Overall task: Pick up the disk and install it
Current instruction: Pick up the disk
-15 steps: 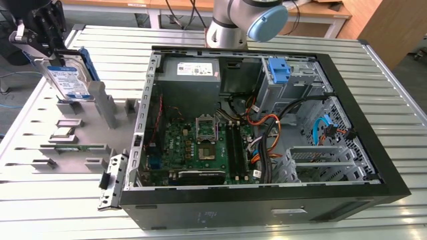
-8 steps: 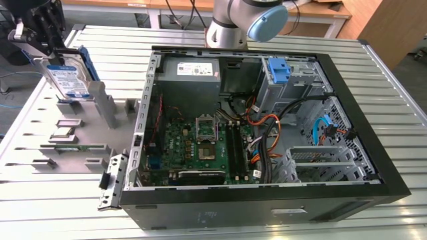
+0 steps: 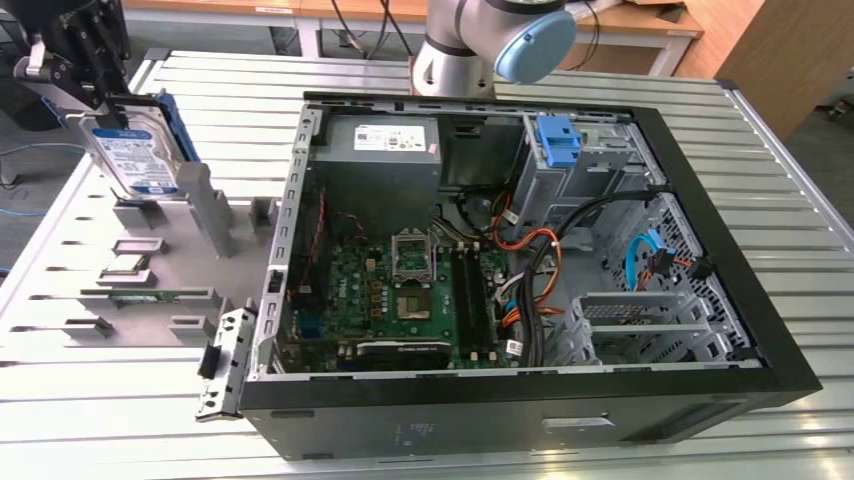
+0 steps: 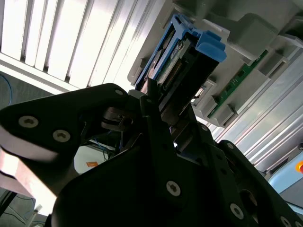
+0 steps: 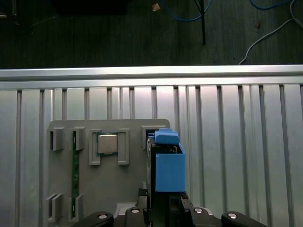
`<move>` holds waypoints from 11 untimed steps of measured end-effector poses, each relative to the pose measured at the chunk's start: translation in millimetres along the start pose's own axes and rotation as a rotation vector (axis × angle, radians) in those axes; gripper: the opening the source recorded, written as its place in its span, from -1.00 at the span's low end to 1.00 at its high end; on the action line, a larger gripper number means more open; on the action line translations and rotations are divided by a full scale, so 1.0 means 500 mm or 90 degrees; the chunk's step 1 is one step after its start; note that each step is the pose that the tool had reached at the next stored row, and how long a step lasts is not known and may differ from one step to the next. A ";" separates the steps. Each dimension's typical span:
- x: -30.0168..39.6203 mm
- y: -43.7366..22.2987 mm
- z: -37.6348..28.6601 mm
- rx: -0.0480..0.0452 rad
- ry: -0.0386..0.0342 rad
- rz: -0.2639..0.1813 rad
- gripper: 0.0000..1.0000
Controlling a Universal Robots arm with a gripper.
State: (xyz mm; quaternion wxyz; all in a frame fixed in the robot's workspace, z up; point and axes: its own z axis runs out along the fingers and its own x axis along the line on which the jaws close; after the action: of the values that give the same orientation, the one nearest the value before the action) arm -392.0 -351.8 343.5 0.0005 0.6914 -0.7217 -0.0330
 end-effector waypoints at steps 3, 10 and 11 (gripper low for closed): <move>0.000 0.000 -0.005 0.0001 0.0000 0.000 -0.30; -0.001 0.001 -0.023 0.0001 -0.0001 0.000 -0.30; -0.001 0.001 -0.026 0.0002 -0.0001 0.000 -0.30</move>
State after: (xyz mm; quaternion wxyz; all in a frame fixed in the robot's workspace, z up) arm -392.0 -351.8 356.7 0.0004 0.6914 -0.7217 -0.0330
